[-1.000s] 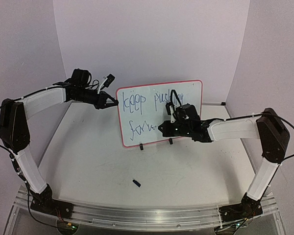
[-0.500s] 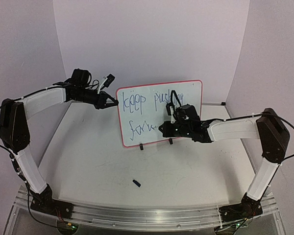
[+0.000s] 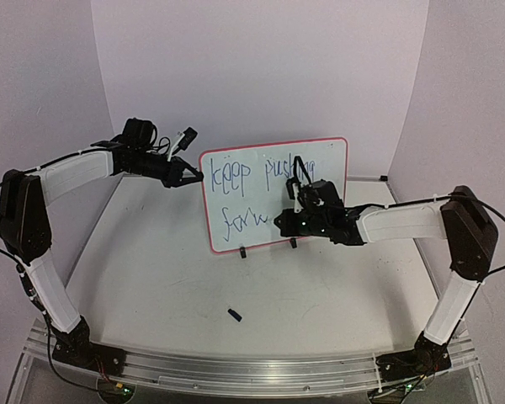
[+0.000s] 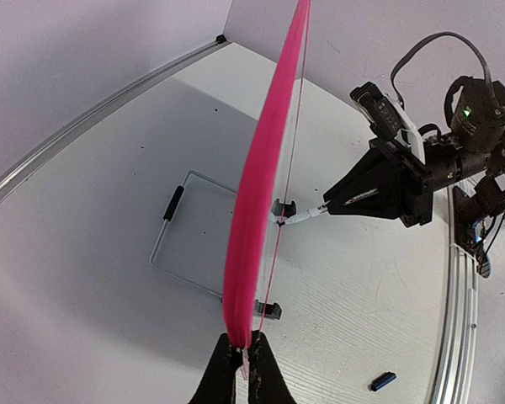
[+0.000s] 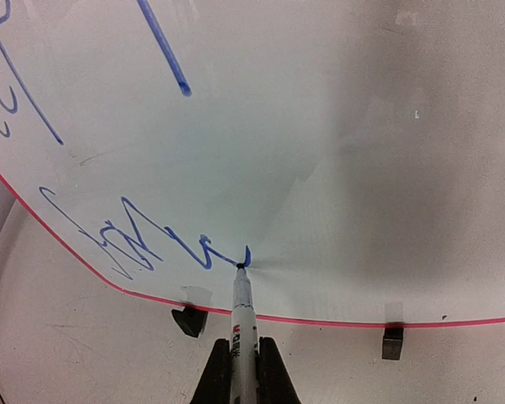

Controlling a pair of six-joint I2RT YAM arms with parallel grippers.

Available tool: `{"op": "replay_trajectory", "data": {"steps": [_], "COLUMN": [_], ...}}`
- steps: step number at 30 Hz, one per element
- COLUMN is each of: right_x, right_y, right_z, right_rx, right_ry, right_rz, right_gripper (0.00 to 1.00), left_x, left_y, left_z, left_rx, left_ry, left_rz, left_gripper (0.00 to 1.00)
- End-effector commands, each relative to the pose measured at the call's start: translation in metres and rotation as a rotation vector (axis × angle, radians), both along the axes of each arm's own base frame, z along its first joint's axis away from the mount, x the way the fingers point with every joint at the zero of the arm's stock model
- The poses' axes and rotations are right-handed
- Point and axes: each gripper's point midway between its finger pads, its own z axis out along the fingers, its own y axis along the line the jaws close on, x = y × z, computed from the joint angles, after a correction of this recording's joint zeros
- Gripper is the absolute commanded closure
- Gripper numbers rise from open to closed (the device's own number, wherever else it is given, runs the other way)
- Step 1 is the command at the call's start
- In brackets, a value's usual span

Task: Write a sentence on the whiteboard
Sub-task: Write a sentence on the whiteboard stand.

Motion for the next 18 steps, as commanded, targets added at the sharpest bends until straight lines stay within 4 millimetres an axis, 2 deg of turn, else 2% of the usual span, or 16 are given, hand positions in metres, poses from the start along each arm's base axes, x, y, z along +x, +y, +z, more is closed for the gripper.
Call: {"op": "replay_trajectory", "data": {"steps": [1, 8, 18], "right_x": [0.011, 0.013, 0.012], "right_y": [-0.008, -0.011, -0.01], "right_z": [0.039, 0.053, 0.054], "right_rx": [0.029, 0.036, 0.04], "right_ry": [-0.09, -0.119, -0.118], "right_rz": [-0.055, -0.075, -0.068], "right_gripper": [1.0, 1.0, 1.0], "left_x": [-0.014, -0.014, -0.014], "left_y": [-0.003, -0.003, -0.003], "left_z": [-0.003, -0.003, -0.004], "left_rx": [0.03, 0.031, 0.031], "left_ry": [0.039, 0.037, 0.039], "left_rz": [-0.02, -0.021, -0.021], "left_gripper": [1.0, 1.0, 1.0]}}
